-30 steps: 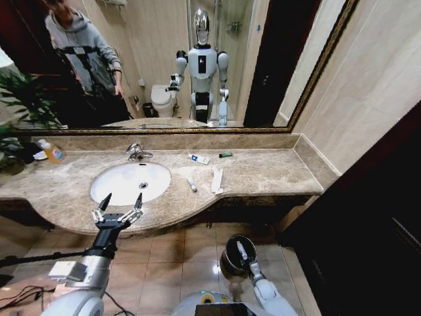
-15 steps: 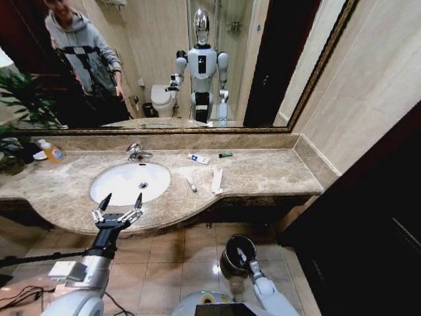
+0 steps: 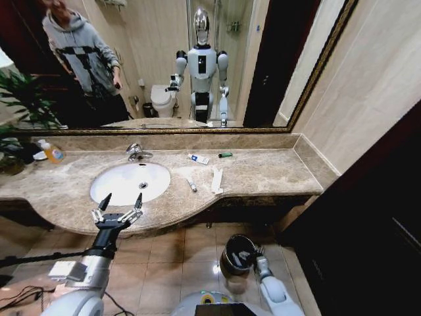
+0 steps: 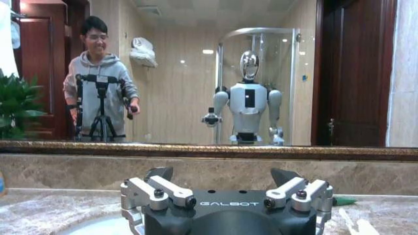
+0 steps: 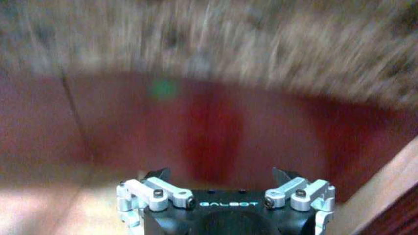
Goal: Pick up the trash from the sink and place it in the trash bin.
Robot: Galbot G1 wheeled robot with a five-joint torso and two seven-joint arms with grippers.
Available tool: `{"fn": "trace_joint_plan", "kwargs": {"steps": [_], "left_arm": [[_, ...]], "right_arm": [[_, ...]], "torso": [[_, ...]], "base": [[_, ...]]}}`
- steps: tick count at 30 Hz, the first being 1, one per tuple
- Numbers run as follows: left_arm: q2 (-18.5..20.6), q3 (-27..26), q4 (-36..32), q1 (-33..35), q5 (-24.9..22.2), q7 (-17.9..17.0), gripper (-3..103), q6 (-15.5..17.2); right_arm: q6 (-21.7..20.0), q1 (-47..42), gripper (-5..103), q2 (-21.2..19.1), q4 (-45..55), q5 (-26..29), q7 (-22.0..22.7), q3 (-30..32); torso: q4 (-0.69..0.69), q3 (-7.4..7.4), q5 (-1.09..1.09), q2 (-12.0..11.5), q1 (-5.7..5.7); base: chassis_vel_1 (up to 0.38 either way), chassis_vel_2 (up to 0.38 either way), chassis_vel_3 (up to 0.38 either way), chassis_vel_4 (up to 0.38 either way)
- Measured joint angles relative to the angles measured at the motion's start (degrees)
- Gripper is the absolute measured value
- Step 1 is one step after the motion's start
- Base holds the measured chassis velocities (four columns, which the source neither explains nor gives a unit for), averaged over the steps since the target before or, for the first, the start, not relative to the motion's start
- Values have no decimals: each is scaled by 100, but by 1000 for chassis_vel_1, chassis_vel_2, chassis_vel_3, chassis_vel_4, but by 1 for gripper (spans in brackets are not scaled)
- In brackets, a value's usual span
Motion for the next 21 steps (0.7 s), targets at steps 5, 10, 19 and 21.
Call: {"fn": "trace_joint_plan", "kwargs": {"steps": [5,10,19,21], "left_arm": [[0,0,0,0,0,3,100,0],[0,0,0,0,0,1,100,0],[0,0,0,0,0,0,100,0],[0,0,0,0,0,0,100,0]], "right_arm": [[-156,-827,100,43,1460,158,70,327],[-131,-1718,100,177,2838,296,135,522],[-214,-2052,100,204,4688,411,205,404],[-405,-1876,100,112,4831,484,178,300]], "torso": [[0,0,1,0,0],[-1,0,0,0,-1],[-1,0,-2,0,-1],[-1,0,0,0,-1]], "base": [[0,0,0,0],[0,0,0,0],[0,0,0,0],[0,0,0,0]]}}
